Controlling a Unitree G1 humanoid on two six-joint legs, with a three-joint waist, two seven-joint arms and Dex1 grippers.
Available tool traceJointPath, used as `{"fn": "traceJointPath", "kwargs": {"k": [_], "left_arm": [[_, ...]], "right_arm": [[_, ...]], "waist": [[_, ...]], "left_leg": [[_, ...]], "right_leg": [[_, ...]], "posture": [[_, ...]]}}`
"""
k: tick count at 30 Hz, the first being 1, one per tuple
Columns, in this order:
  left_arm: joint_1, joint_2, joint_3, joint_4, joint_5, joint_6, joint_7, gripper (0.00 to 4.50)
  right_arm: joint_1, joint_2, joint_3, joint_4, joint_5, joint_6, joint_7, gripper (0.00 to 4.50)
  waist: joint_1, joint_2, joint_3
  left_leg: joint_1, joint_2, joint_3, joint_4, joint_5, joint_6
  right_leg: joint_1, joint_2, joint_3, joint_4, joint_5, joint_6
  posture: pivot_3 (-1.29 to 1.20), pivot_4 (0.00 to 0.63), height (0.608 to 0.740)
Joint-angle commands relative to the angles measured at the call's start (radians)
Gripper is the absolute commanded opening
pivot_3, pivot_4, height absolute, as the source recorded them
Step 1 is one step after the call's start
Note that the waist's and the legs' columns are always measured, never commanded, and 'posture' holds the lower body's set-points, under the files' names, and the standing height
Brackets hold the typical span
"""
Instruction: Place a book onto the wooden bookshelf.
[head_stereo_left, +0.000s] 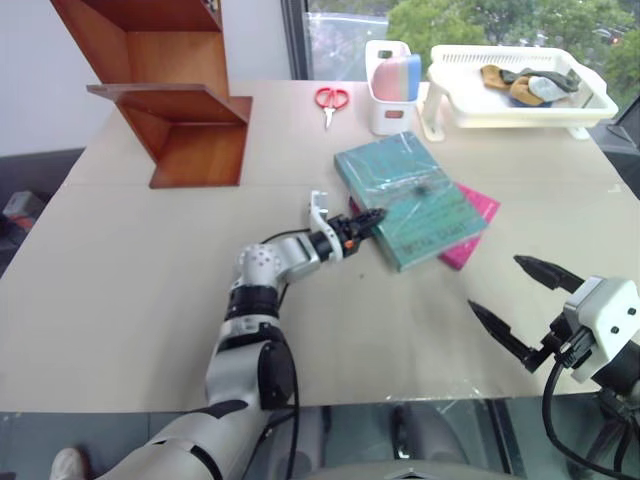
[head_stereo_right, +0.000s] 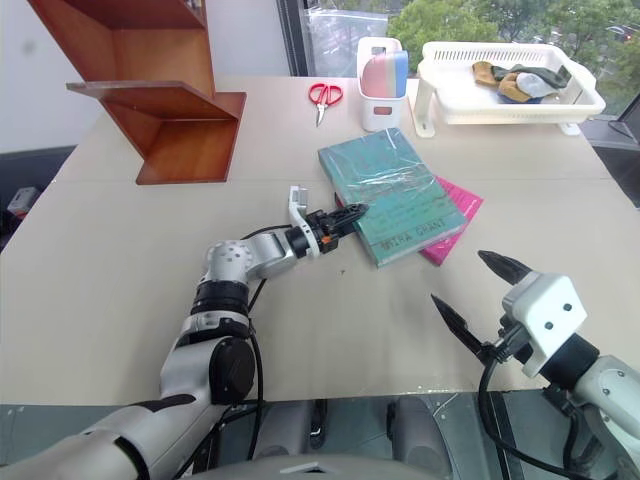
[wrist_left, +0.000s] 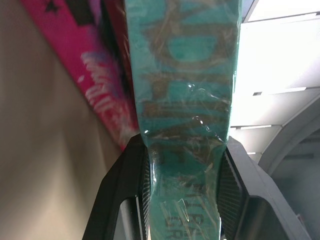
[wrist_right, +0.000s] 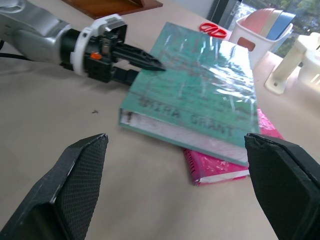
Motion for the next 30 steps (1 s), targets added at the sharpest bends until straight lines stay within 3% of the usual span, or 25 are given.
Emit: {"fn": "traceJointPath", "kwargs": {"k": [1, 3, 6, 10, 17, 23, 27, 30], "left_arm": [[0.046, 0.053, 0.018, -0.218, -0.088, 0.099, 0.015, 1.22], [0.076, 0.123, -0.028, -0.368, -0.088, 0.104, -0.032, 1.22], [0.132, 0.321, -0.21, -0.622, 0.035, -0.051, -0.235, 1.22], [0.129, 0.614, -0.445, -0.76, 0.438, -0.669, -0.574, 1.22], [-0.157, 0.852, -0.492, -0.522, 0.84, -1.324, -0.688, 1.22], [-0.354, 1.018, -0.53, -0.258, 1.004, -1.539, -0.747, 1.22], [-0.459, 1.124, -0.593, -0.074, 1.158, -1.577, -0.79, 1.22], [-0.529, 1.151, -0.647, 0.093, 1.293, -1.628, -0.702, 1.22]], "right_arm": [[-0.049, -0.009, 0.013, 0.018, 0.006, -0.025, 0.02, 4.5], [-0.086, -0.01, 0.032, 0.04, 0.009, -0.029, 0.031, 4.5], [-0.147, -0.011, 0.067, 0.083, 0.02, -0.038, 0.059, 4.5], [-0.276, -0.016, 0.129, 0.165, 0.029, -0.055, 0.102, 4.5], [-0.499, 0.013, 0.204, 0.274, 0.108, -0.078, 0.178, 4.5], [-0.601, 0.02, 0.253, 0.347, 0.112, -0.101, 0.237, 4.5], [-0.686, 0.042, 0.284, 0.44, 0.109, -0.131, 0.284, 4.5], [-0.711, 0.057, 0.306, 0.475, 0.092, -0.152, 0.302, 4.5]], "waist": [[-0.007, 0.0, 0.0], [-0.015, -0.001, 0.001], [-0.016, -0.001, 0.001], [-0.005, 0.002, 0.0], [0.013, 0.001, 0.001], [0.009, 0.002, 0.002], [0.01, 0.0, 0.005], [0.01, -0.001, 0.005]], "left_leg": [[0.0, 0.0, 0.0, 0.0, 0.0, 0.0], [0.0, 0.0, 0.0, 0.0, 0.0, 0.0], [0.0, 0.0, 0.0, 0.0, 0.001, -0.001], [0.001, 0.0, 0.001, -0.001, 0.002, -0.005], [-0.002, 0.0, 0.002, 0.0, 0.001, -0.001], [-0.002, 0.001, 0.003, -0.001, 0.0, -0.001], [-0.002, 0.001, 0.003, -0.001, 0.0, -0.001], [-0.002, 0.001, 0.003, 0.0, 0.0, 0.0]], "right_leg": [[0.0, 0.0, 0.0, 0.0, 0.0, 0.0], [0.0, 0.0, 0.0, 0.0, 0.0, 0.0], [0.0, 0.0, 0.0, 0.001, 0.0, 0.0], [0.0, -0.001, 0.0, 0.0, 0.0, -0.001], [-0.001, 0.0, 0.0, -0.002, 0.0, -0.005], [-0.002, 0.001, 0.0, -0.002, 0.001, -0.002], [-0.002, 0.001, -0.001, -0.001, 0.001, -0.002], [-0.002, 0.001, -0.001, -0.001, 0.001, -0.002]], "posture": [[0.0, 0.15, 0.74], [0.0, 0.15, 0.74], [0.0, 0.15, 0.74], [0.0, 0.15, 0.74], [0.0, 0.15, 0.74], [0.0, 0.15, 0.74], [0.0, 0.15, 0.74], [0.0, 0.15, 0.74]]}}
